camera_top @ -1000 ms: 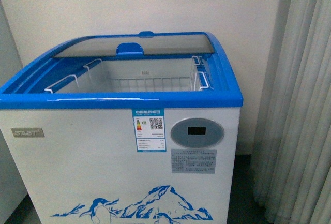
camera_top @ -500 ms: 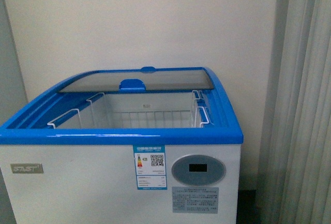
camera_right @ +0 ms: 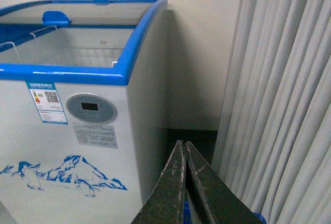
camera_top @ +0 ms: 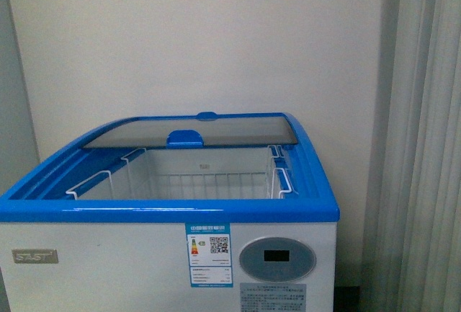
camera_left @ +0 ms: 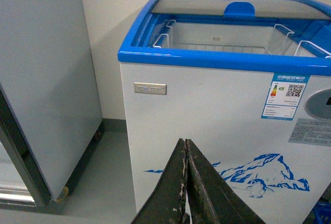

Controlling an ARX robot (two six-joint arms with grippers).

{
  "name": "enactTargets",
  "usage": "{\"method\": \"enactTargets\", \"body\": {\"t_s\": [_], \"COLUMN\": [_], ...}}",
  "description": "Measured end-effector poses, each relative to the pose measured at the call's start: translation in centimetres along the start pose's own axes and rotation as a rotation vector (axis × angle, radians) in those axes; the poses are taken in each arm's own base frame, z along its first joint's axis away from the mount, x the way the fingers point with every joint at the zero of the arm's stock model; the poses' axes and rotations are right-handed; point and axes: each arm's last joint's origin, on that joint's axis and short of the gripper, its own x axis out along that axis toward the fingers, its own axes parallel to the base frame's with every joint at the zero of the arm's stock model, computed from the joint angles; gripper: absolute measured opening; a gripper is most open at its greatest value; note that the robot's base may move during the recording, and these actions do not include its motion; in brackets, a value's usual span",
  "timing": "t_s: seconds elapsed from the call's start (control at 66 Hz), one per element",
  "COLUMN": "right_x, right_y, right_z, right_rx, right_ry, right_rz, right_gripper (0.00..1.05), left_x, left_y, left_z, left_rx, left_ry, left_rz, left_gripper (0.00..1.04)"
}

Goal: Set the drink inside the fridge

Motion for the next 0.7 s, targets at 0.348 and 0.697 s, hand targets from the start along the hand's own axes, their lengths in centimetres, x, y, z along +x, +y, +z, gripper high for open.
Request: {"method": "enactTargets", "body": {"t_s": [0.348, 0.697], "right_x": [-1.2, -1.4], "right_y": [0.0, 0.0], "right_z": [-1.7, -2.6], "right_rx": [0.0, 0.0], "right_ry": [0.013, -0.011], "right_rz": [-0.001, -0.001], "right_gripper": [0.03, 0.03], "left_x": [0.0, 0.0], "left_y": [0.0, 0.0], "left_z": [0.0, 0.0], "left_rx": [0.0, 0.0], "left_ry": [0.0, 0.0], "left_rz": [0.0, 0.0], "left_gripper": [0.03, 0.03]}}
